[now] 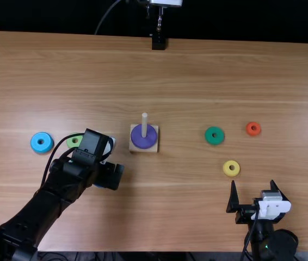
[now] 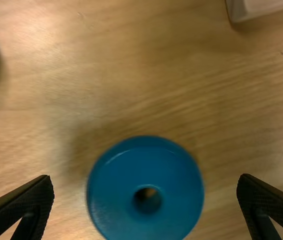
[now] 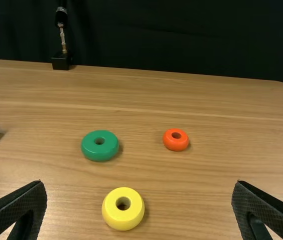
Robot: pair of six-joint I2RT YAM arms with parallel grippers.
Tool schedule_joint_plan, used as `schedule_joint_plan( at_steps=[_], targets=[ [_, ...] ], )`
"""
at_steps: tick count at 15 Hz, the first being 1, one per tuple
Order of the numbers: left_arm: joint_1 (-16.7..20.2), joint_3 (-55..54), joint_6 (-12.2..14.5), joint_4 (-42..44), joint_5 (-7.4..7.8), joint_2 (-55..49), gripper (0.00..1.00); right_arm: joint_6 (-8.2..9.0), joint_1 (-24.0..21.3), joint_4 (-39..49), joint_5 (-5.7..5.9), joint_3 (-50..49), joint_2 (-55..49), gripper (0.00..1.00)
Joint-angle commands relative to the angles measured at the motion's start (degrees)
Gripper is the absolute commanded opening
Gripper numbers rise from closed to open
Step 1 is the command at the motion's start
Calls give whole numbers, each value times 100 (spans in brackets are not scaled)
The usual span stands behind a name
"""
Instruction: Build the Hanoi tower: stack the rings onto the peg from bottom to top in this color order: purple, dark blue, light blue, dark green, light green, yellow, orange.
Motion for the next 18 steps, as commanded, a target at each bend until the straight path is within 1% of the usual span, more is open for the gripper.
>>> schedule_joint_plan(
  at_steps=[1, 10, 11, 12, 13, 14, 15, 16, 17, 18],
  targets=[
    [-50, -1, -39, -6, 162, 88, 100, -11, -32, -387, -32, -320, -73, 100],
    [-94, -10, -29, -17, 172, 431, 100, -11, -32, -397, -32, -320, -73, 100],
    [-94, -19, -39, -17, 235, 439, 100, -11, -32, -387, -32, -320, -73, 100],
    [-94, -27, -39, -17, 330, 439, 100, -11, -32, -397, -32, -320, -73, 100],
    [-94, -36, -39, -27, 372, 439, 100, -11, -32, -397, -32, -320, -73, 100],
    [-94, -45, -39, -27, 372, 439, 100, -11, -32, -387, -32, -320, -73, 100],
    [-94, -54, -50, -27, 372, 439, 92, -11, -32, -387, -32, -320, -73, 100],
    [-94, -54, -39, -17, 362, 439, 68, -11, -32, -387, -32, -320, -73, 100],
    [-94, -63, -50, -17, 362, 448, 49, -11, -32, -387, -32, -320, -73, 100],
    [-94, -63, -71, -27, 330, 439, 33, -11, -32, -397, -32, -320, -73, 100]
  ],
)
